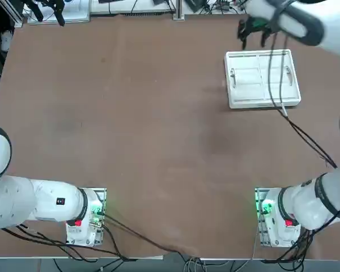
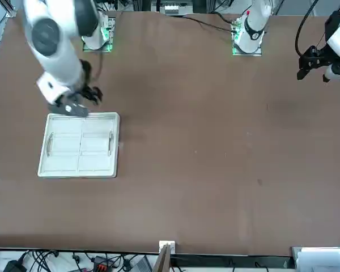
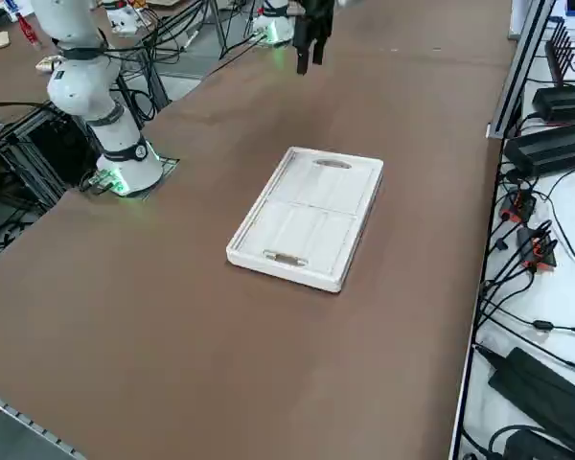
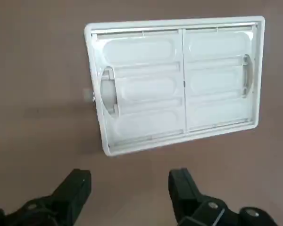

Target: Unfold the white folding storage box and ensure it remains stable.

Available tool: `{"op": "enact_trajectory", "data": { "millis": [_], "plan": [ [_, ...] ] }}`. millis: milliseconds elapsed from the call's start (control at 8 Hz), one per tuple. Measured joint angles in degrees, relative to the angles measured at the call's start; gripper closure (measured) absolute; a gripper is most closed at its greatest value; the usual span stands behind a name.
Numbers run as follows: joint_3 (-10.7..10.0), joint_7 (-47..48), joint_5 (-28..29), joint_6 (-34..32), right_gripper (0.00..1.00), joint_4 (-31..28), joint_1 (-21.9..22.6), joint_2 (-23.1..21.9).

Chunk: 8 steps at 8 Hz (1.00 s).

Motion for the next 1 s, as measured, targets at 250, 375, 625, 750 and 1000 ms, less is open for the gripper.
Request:
{"op": "enact_trajectory", "data": {
  "millis": [250, 375, 625, 750, 1000],
  "plan": [
    [0.0, 10.0, -6.1, 4.0, 0.00, 0.6, 3.9, 7.5],
    [0.0, 14.0, -8.4, 4.8, 0.00, 2.9, 5.3, 11.8],
    [-0.5, 18.9, -10.4, 4.0, 0.00, 12.2, 7.1, 21.2],
    [-0.8, 19.4, -12.2, 2.6, 0.00, 15.8, 7.3, 25.3],
    [-1.0, 19.5, -16.5, 1.5, 0.04, 19.1, 7.3, 32.2]
  ]
}}
